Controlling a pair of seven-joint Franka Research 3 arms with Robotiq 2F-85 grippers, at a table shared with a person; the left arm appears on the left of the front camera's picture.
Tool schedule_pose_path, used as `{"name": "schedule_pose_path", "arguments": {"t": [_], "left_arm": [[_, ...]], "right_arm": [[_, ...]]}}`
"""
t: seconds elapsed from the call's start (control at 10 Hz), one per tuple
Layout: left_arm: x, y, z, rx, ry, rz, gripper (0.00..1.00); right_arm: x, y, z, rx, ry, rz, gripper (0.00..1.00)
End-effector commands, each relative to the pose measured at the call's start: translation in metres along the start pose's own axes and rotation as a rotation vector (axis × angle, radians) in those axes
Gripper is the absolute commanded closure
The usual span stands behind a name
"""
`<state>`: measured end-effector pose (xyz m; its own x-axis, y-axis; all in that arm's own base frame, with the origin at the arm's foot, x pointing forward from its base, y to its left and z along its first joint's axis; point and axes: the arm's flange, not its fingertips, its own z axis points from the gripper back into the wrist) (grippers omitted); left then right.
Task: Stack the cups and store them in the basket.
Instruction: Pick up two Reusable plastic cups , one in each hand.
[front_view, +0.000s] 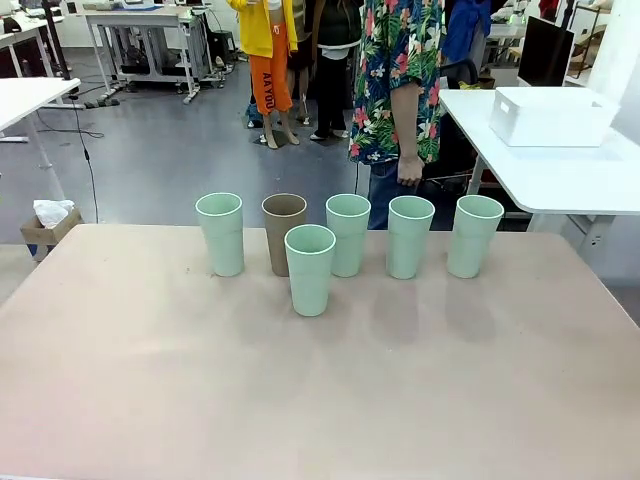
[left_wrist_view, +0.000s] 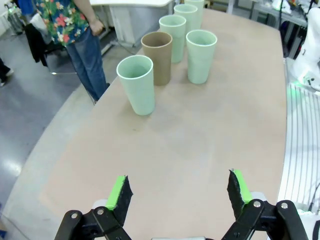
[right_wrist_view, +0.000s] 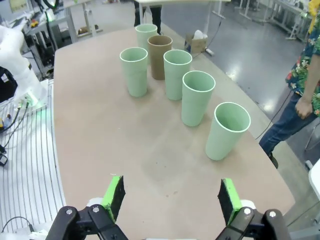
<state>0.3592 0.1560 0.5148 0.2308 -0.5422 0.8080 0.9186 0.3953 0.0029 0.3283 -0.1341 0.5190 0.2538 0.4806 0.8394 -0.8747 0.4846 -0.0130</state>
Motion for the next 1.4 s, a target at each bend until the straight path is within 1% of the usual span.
{"name": "schedule_pose_path", "arguments": {"t": [0.0,0.2,0.5,0.7,0.8,0.9,1.3], "left_arm": [[0.004,-0.001,-0.001,-0.006,-0.029,-0.026,0.0],[0.002,-0.005,-0.001,0.002,-0.054,-0.034,0.0],[0.006,-0.006,0.0,0.01,-0.06,-0.049,0.0],[0.011,-0.008,-0.001,0.032,-0.053,-0.067,0.0],[0.013,-0.01,-0.003,0.039,-0.027,-0.067,0.0],[0.01,-0.005,0.001,0.012,-0.029,-0.036,0.0],[0.01,-0.005,0.001,0.012,-0.029,-0.036,0.0]], "right_arm": [[-0.002,0.003,-0.002,0.004,-0.032,0.03,0.0],[-0.002,0.003,-0.002,0.001,-0.04,0.032,0.0],[-0.001,0.003,-0.001,-0.004,-0.049,0.034,0.0],[0.0,0.003,-0.001,-0.005,-0.051,0.039,0.0],[0.002,0.004,0.0,-0.004,-0.023,0.007,0.0],[0.002,0.004,0.0,-0.004,-0.023,0.007,0.0],[0.002,0.004,0.0,-0.004,-0.023,0.007,0.0]]}}
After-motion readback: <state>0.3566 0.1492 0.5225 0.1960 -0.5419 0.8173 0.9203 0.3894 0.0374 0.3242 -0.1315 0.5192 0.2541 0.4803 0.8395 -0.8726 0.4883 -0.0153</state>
